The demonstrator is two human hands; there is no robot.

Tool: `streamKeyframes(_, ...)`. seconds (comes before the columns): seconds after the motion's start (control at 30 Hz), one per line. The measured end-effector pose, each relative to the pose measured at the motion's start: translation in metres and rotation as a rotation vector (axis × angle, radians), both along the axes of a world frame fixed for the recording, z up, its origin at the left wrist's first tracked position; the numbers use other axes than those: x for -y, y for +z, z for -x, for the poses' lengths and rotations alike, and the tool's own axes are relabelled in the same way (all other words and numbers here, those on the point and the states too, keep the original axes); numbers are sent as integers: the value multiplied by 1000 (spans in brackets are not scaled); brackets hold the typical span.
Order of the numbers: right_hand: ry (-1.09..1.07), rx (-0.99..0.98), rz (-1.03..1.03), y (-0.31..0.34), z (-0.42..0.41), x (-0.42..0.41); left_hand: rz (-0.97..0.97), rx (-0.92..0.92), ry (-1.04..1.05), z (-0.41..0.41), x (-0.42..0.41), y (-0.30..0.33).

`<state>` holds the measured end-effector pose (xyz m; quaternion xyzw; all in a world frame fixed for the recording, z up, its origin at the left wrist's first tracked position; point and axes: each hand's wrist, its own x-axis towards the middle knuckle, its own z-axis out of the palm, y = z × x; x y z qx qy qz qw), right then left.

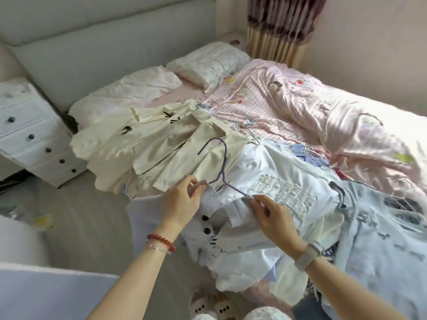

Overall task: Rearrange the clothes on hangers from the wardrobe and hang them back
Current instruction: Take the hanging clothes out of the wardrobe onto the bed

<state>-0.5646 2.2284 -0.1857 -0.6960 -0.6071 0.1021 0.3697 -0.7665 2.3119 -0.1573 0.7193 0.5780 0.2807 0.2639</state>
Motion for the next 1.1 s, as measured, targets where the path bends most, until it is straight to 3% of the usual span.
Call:
streamKeyframes(0.13,-237,-35,-24,18,-44,-6,-60,38,-174,-67,-46,17)
streamKeyframes(0.3,-529,84,-167,55,-90,-25,-216,70,-297,-143,-83,39)
streamKeyframes(0.5,-637,111,-135,69,-168,-54,-344,-42,-334,-236,-118,42)
streamKeyframes(0.8,-628,-54,205,-5,-310,-123,18,-406,-450,-352,-168,-52)
streamKeyframes(0.97,-579,-102,446,-78,-364,-154,361,-693,-516,-354,-160,-130)
streamKeyframes(1.1,-532,-92,593,-133,-379,-159,492,-899,-590,-342,-154,-173)
